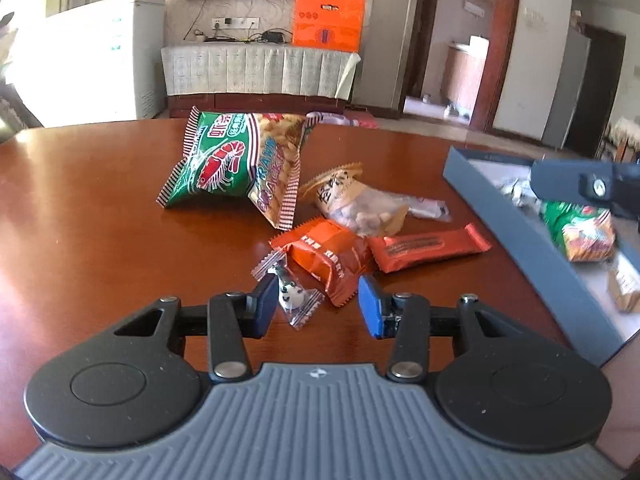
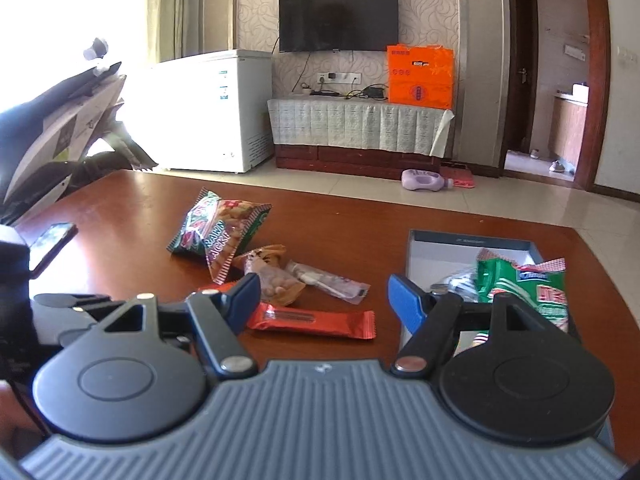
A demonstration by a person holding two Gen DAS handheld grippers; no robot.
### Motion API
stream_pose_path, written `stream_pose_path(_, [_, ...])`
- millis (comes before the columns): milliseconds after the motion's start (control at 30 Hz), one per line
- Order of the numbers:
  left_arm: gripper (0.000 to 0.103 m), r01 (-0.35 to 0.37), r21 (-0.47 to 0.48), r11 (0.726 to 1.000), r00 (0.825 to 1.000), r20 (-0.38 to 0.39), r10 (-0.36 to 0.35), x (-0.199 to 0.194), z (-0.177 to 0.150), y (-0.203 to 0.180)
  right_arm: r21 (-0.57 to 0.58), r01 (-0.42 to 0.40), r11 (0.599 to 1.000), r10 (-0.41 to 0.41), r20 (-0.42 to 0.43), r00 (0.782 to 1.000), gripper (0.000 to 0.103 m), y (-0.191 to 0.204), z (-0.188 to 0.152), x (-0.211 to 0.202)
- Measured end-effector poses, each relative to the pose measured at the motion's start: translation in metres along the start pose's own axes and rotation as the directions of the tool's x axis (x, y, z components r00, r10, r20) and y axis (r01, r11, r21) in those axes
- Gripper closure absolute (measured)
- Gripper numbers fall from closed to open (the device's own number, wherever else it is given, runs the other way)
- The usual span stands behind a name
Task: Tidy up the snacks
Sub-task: 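Grasp the small silver-wrapped candy with the left tool while the right tool grasps the orange packet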
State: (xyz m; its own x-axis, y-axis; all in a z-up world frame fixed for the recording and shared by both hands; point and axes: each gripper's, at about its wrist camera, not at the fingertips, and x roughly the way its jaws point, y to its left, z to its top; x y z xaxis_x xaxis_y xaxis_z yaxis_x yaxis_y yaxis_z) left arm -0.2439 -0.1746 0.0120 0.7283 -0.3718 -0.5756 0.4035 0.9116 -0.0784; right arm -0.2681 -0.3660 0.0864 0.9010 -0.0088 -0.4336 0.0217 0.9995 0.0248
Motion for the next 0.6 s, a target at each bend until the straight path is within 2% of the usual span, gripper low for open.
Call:
stream_pose_path(100, [0.054,-0.002,-0.018,1.0,0.999,-0.035,0.002,0.01,0.002,0.002,-0.024,-0.031,0.999,0.03,-0.017,0.999,0.031,0.007,0.0,0.012])
stream_pose_path(167, [0.06,-0.01,-0.019,1.0,0.999,-0.038,0.009,0.014,0.005,0.004,-0.047,-0.05,0.998,0.049,-0.027,0.998,0.031,0.014,-0.001,0.019])
stream_pose_path(233, [0.06,-0.036,-0.002,0.999,0.999,-0.041,0.036,0.015,0.005,0.005,-0.068,-0.076,0.995,0.073,-0.041,0.996,0.032,0.021,-0.002,0.028])
stream_pose_path(367, [0.066,-0.047,-0.031,0.998,0.998,-0.042,0.046,0.013,0.005,0.013,-0.105,-0.119,0.987,0.112,-0.068,0.991,0.032,0.035,-0.003,0.041])
stream_pose_path(467, [0.066,-0.044,-0.095,0.995,0.998,-0.052,0.039,0.009,0.005,0.024,-0.13,-0.157,0.979,0.148,-0.073,0.986,0.034,0.048,-0.003,0.048])
stream_pose_path(600, [0.066,-0.091,-0.101,0.991,0.995,-0.051,0.086,0.009,0.005,0.033,-0.121,-0.202,0.972,0.194,-0.074,0.978,0.036,0.061,0.0,0.054])
